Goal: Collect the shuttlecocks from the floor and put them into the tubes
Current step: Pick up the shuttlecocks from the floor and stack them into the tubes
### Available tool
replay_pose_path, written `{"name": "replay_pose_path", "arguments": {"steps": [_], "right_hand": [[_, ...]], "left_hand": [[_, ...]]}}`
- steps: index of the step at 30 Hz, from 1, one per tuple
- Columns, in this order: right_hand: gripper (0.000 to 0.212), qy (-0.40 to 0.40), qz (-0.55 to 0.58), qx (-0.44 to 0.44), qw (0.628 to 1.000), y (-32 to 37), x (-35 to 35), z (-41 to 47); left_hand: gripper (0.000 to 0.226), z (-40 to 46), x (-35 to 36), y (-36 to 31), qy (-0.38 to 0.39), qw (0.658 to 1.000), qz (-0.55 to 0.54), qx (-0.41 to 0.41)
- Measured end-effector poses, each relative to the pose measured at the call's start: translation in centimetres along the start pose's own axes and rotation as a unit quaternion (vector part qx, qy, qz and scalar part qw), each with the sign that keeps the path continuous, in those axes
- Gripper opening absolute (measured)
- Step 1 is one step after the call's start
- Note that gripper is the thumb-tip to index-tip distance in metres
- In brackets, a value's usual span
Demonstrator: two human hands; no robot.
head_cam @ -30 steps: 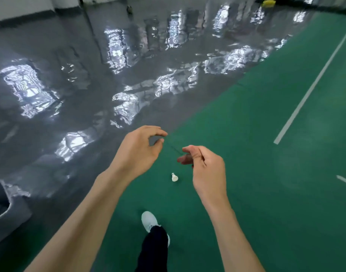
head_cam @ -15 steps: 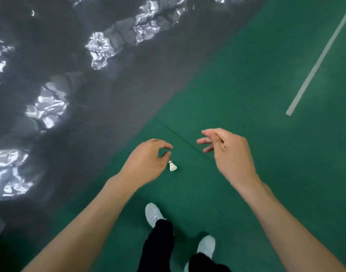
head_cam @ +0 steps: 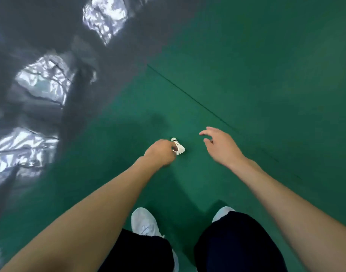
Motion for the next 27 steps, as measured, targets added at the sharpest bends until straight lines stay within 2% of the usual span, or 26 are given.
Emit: {"name": "replay_pose_path", "arguments": {"steps": [2,5,8,11,13,18,21,24,27], "right_hand": [[0.034,0.045,-0.048,0.021,0.998,-5.9,3.8,3.6],[0.036,0.089,-0.091,0.05,0.991,-11.0,7.0,6.4],[0.044,0.132,-0.121,0.094,0.979,-15.6,10.0,8.3],[0.047,0.142,-0.123,0.096,0.977,-18.2,11.7,9.1],[0.048,0.149,-0.123,0.103,0.976,-19.2,12.2,9.2],[0.051,0.164,-0.15,0.127,0.967,-20.7,12.4,9.5],[0.052,0.175,-0.164,0.134,0.961,-19.9,12.5,10.1],[0.049,0.184,-0.149,0.127,0.963,-17.8,11.6,10.6],[0.044,0.173,-0.126,0.107,0.971,-13.0,7.4,8.6]], "left_hand": [[0.046,5.3,6.0,0.1,0.051,0.998,0.048,0.0],[0.055,8.4,10.3,0.4,0.092,0.989,0.111,-0.016],[0.065,11.3,12.3,0.5,0.079,0.981,0.174,-0.035],[0.082,12.7,13.4,0.4,0.046,0.962,0.267,-0.028],[0.082,13.1,13.3,0.6,0.03,0.954,0.297,-0.027],[0.055,14.2,10.7,1.1,-0.08,0.961,0.266,0.015],[0.055,14.4,8.6,1.7,-0.131,0.965,0.221,0.044],[0.044,14.3,6.3,2.9,-0.17,0.976,0.133,0.021],[0.035,11.2,2.3,3.2,-0.183,0.979,0.089,0.0]]}}
Point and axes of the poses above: each hand's wrist, its own z-axis towards the middle knuckle, its own x-axis out of the palm, y = z × x, the point moved 7 cm from there along z, towards the middle knuckle, and after that the axes turned 10 degrees about z, right-handed, at the moved point
